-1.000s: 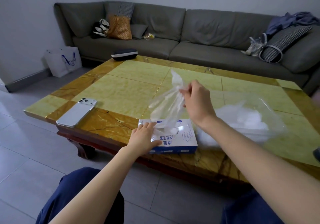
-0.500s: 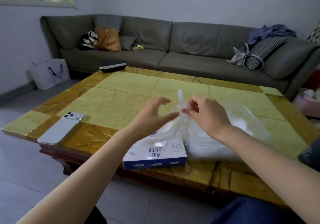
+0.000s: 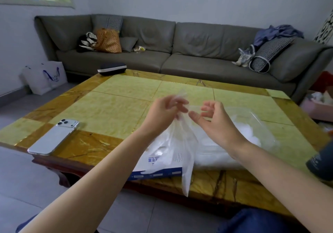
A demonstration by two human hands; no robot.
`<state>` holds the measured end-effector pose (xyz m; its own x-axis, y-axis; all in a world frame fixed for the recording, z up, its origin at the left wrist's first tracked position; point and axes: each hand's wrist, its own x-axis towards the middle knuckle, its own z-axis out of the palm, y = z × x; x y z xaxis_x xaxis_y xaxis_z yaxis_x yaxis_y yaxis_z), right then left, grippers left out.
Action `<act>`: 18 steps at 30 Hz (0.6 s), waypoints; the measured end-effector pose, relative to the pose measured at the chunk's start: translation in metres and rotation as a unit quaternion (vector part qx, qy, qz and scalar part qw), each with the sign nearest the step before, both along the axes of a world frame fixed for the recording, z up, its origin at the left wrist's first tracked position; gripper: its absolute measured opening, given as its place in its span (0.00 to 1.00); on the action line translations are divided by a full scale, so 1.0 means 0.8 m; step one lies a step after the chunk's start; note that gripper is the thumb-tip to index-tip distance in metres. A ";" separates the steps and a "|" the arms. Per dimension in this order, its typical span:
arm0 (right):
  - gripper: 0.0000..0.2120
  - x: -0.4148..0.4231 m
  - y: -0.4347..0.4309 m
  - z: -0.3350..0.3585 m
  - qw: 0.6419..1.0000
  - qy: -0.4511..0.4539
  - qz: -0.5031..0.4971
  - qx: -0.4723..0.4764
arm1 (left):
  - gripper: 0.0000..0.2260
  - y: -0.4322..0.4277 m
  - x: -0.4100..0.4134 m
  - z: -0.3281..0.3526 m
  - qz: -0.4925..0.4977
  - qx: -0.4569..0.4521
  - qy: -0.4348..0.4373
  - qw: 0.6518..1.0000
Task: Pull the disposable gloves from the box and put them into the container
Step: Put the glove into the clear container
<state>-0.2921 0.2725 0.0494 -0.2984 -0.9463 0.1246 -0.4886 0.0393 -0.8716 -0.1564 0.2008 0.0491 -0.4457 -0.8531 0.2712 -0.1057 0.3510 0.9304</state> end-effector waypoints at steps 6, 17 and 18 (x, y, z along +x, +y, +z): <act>0.24 -0.017 -0.011 -0.004 0.896 -0.403 0.068 0.172 | 0.07 -0.005 -0.001 -0.003 0.004 0.081 0.094 0.992; 0.05 -0.034 -0.032 -0.005 0.982 -0.181 -0.045 0.019 | 0.06 -0.034 0.022 -0.043 0.032 0.023 -0.165 0.986; 0.05 -0.037 -0.034 -0.004 0.991 -0.124 -0.047 -0.004 | 0.07 -0.039 0.024 -0.044 0.041 0.023 -0.192 0.980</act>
<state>-0.3217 0.2450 0.0463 -0.4084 -0.9117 0.0444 -0.2533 0.0665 -0.9651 -0.1376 0.1699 0.0141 -0.4367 -0.8978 0.0572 -0.4775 0.2852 0.8310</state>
